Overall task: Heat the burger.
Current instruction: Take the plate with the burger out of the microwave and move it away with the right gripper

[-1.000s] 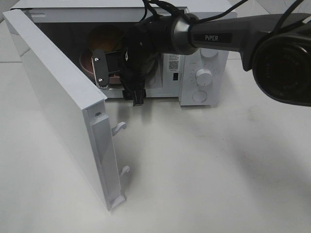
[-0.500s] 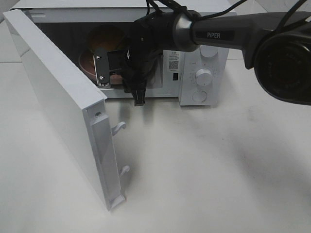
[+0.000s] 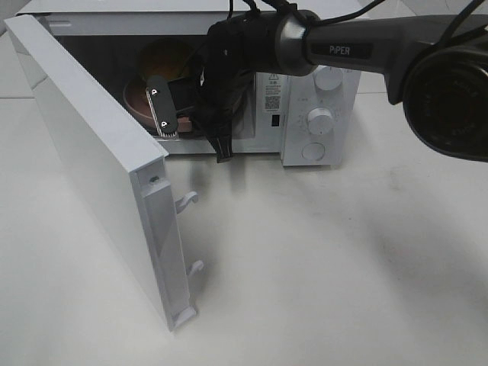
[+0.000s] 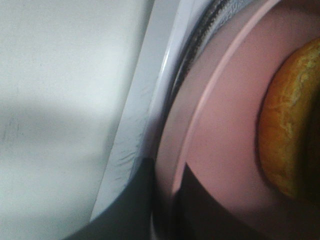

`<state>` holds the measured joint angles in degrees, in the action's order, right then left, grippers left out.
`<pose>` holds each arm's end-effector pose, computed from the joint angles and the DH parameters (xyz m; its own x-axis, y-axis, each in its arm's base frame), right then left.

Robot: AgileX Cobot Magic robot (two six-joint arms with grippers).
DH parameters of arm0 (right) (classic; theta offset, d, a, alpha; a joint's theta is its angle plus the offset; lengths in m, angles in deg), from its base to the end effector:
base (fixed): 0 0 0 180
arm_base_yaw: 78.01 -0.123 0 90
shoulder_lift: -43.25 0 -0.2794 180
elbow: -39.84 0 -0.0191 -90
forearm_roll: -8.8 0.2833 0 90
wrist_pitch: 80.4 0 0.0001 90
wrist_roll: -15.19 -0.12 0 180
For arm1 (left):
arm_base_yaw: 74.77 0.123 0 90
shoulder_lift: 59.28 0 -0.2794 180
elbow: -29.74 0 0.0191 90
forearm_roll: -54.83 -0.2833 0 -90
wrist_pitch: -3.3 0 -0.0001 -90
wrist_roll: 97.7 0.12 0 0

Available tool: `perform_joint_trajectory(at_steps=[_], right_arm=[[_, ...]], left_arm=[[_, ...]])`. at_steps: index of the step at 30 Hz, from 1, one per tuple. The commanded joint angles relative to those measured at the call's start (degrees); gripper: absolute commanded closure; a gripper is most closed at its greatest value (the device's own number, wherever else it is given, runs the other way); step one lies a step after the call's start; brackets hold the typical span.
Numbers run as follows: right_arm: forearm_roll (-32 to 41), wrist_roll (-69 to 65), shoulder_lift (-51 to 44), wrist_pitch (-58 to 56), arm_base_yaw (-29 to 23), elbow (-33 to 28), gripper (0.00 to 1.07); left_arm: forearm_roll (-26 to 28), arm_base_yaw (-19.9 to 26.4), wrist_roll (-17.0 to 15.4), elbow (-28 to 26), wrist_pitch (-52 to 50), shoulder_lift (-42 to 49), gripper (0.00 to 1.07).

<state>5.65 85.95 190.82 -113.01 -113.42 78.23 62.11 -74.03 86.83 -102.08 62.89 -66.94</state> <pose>0.4779 0.3354 0.1035 0.3580 -0.9208 -0.1544 -0.7745 -0.2005 -0.6000 0.0548 -0.0124 0.2842 -0.4249 0.0089 -0.9052 0.0922 0.9952 -0.0335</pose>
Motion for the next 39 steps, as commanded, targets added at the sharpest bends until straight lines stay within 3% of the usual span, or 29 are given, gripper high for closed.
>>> perform_joint_trajectory(at_steps=[1,15,17,20,31,39], right_arm=[[2.7,2.2,0.1,-4.2,-0.3,-0.5,1.07],[5.3,7.7,-6.0,-4.0,-0.3,-6.1,1.07],[6.4,9.5,-8.8,0.6,-0.3,-10.3,1.07],[6.9,10.0,-9.4,1.7,-0.3,-11.3,1.07],[10.3,17.1,-17.6,12.6,-0.3,-24.2,1.07],[11.7,19.1,-21.7,14.3,-0.3,-29.9,1.07]], left_arm=[[-0.1,0.1,-0.1,0.2,-0.1,1.1,0.07],[-0.1,0.1,-0.1,0.2,-0.1,1.1,0.07],[-0.1,0.1,-0.1,0.2,-0.1,1.1,0.07],[-0.1,0.1,-0.1,0.2,-0.1,1.1,0.07],[-0.1,0.1,-0.1,0.2,-0.1,1.1,0.07],[-0.1,0.1,-0.1,0.2,-0.1,1.1,0.07]])
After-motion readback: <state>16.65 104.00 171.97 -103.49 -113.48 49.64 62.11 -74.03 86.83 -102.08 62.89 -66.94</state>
